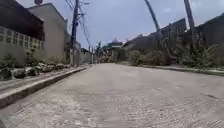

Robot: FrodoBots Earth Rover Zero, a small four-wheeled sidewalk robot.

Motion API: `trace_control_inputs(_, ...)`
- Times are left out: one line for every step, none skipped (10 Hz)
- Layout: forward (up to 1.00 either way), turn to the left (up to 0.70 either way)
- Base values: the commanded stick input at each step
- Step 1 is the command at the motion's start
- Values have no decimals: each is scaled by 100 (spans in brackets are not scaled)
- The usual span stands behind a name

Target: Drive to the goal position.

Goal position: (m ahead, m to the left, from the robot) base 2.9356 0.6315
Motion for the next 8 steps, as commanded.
trace_control_inputs(100,0)
trace_control_inputs(100,0)
trace_control_inputs(100,0)
trace_control_inputs(100,0)
trace_control_inputs(100,0)
trace_control_inputs(100,0)
trace_control_inputs(100,0)
trace_control_inputs(100,0)
